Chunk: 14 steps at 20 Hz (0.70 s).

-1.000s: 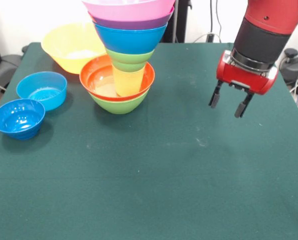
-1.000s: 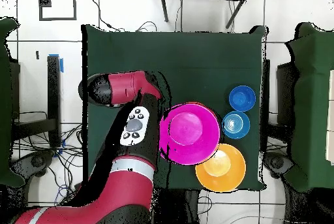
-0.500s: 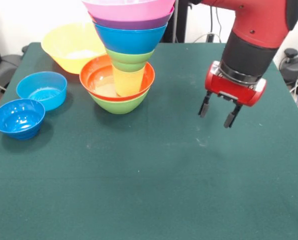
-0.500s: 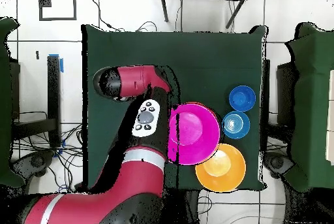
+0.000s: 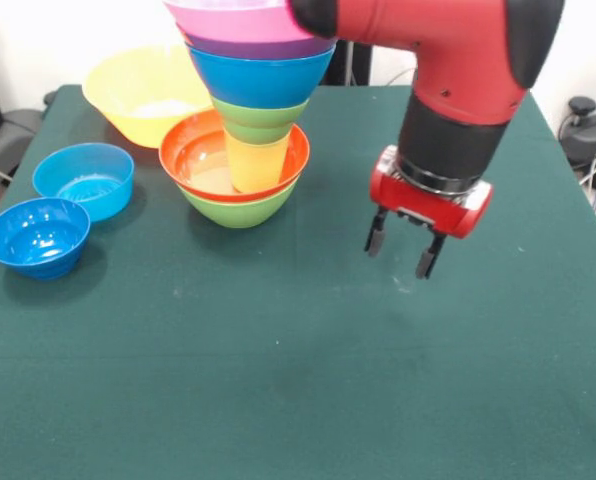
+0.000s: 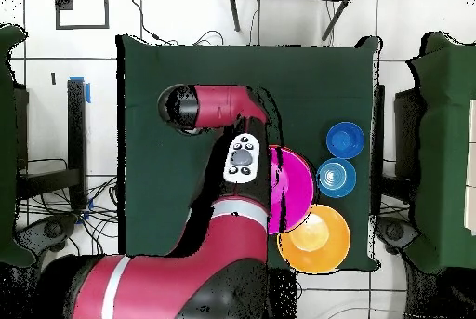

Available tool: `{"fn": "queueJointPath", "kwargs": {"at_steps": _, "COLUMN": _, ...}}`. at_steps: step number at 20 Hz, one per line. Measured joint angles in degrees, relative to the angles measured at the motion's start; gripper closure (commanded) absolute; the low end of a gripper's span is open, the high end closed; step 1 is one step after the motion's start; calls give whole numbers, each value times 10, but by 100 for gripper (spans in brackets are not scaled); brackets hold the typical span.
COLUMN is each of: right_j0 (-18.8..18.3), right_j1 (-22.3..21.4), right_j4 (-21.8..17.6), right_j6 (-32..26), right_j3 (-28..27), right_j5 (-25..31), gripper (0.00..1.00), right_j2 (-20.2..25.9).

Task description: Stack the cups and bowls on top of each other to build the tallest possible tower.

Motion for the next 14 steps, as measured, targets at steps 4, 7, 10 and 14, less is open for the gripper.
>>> {"fn": "queueJointPath", "kwargs": {"at_steps": 4, "right_j0": -22, "right_j1": 3, "right_j4": 0, "right_j6": 0, "right_j3": -8, "right_j5": 13, "gripper": 0, "right_j2": 14}}
{"fn": "queueJointPath", "kwargs": {"at_steps": 7, "right_j0": -32, "right_j1": 4, "right_j4": 0, "right_j6": 0, "right_j3": -13, "right_j5": 23, "gripper": 0, "right_j2": 22}}
{"fn": "queueJointPath", "kwargs": {"at_steps": 10, "right_j0": -36, "right_j1": 4, "right_j4": 0, "right_j6": 0, "right_j3": -17, "right_j5": 30, "gripper": 0, "right_j2": 27}}
{"fn": "queueJointPath", "kwargs": {"at_steps": 14, "right_j0": -38, "right_j1": 4, "right_j4": -1, "right_j6": 0, "right_j3": -23, "right_j5": 39, "gripper": 0, "right_j2": 36}}
